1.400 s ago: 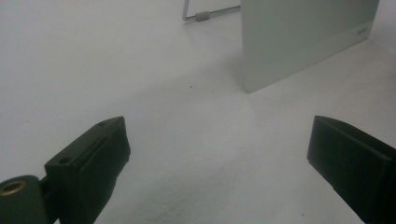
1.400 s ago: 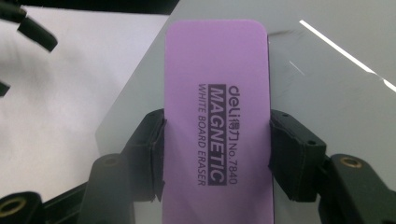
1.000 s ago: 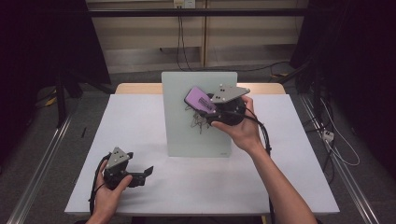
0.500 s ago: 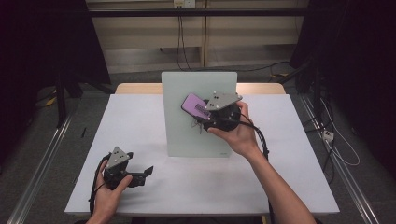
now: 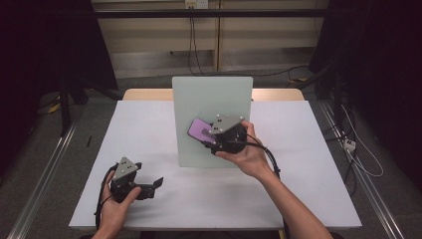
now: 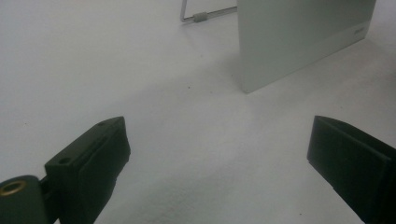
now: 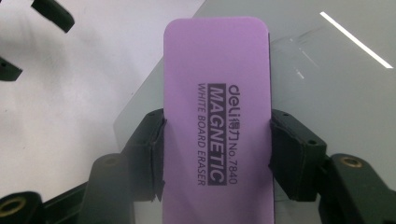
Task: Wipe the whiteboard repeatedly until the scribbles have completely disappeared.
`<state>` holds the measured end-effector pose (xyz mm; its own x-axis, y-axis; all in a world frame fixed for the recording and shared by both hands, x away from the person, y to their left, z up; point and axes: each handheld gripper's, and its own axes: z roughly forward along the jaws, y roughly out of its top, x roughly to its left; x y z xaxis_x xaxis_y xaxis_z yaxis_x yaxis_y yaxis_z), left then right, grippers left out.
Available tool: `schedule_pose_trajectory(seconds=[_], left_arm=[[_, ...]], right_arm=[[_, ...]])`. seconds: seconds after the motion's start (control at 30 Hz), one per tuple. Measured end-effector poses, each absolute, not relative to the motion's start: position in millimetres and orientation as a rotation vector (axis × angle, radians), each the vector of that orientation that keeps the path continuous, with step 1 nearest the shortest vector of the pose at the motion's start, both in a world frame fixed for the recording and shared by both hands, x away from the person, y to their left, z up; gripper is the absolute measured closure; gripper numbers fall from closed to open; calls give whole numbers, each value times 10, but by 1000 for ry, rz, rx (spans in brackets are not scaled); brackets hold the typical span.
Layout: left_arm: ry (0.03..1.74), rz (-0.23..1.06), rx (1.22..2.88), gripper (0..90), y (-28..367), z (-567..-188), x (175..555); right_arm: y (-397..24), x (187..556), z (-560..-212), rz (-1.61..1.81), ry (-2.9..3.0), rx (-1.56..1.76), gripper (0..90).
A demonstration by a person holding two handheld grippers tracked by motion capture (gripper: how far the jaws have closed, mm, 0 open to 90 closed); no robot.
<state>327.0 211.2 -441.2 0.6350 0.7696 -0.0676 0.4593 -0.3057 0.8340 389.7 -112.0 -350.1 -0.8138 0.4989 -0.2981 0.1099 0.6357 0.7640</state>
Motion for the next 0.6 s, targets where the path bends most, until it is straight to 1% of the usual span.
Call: schedule_pose_trajectory(seconds=[0.13,0.3,0.43,0.6], left_arm=[[965,435,1959,55,2108,-4412,3267],[966,436,1959,55,2112,-4413,3271],[965,436,1961,55,2109,-4413,3271],[963,434,1959,55,2110,-4414,3269]], right_arm=[[-1085,3893,-3586,1063,2410,478,416],[-1079,3897,-3569,1066,2405,486,416],[-1092,3929,-3468,1074,2381,493,416],[-1138,3978,-3257,1077,2316,508,417]])
